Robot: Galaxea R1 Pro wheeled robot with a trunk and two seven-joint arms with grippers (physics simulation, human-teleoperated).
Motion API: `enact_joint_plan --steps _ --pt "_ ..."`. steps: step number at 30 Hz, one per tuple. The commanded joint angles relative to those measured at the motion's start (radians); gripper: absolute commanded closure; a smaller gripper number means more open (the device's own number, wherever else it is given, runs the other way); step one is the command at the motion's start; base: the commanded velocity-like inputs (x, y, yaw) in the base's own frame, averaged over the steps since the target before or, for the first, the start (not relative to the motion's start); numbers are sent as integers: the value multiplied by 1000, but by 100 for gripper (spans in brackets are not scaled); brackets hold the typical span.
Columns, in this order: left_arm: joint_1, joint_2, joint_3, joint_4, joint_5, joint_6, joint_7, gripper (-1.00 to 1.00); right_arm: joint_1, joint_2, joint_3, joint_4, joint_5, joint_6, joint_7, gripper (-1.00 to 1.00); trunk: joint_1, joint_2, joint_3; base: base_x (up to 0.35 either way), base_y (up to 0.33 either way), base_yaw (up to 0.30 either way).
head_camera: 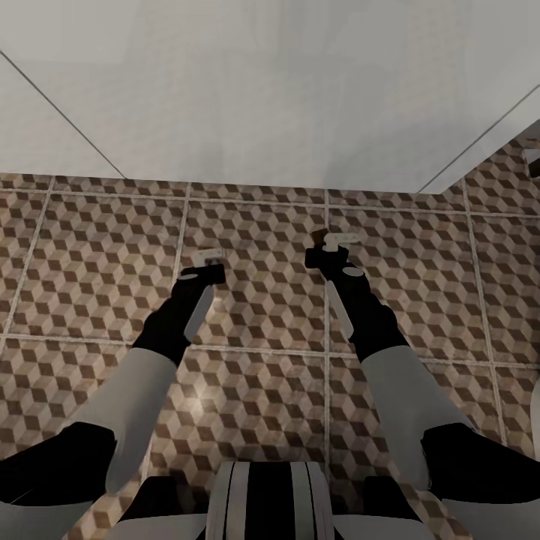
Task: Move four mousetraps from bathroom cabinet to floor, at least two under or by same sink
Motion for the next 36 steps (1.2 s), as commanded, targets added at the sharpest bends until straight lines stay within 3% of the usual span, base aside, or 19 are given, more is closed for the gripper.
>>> enact_joint_plan --steps 1,14,26,36 --pt "-4 1 -4 7 7 4 10 100 0 0 3 -2 -5 5 -5 100 0 0 -1 0 0 0" --pt "-16 1 -4 27 6 -6 11 100 0 0 3 -2 -5 5 -5 100 0 0 -1 0 0 0" --pt "-17 -9 -4 -159 8 -15 13 100 0 0 3 -2 -5 4 -2 100 0 0 -1 0 0 0" --pt "-17 -10 -5 -180 9 -15 12 100 0 -1 3 -2 -6 3 2 100 0 0 -1 0 0 0"
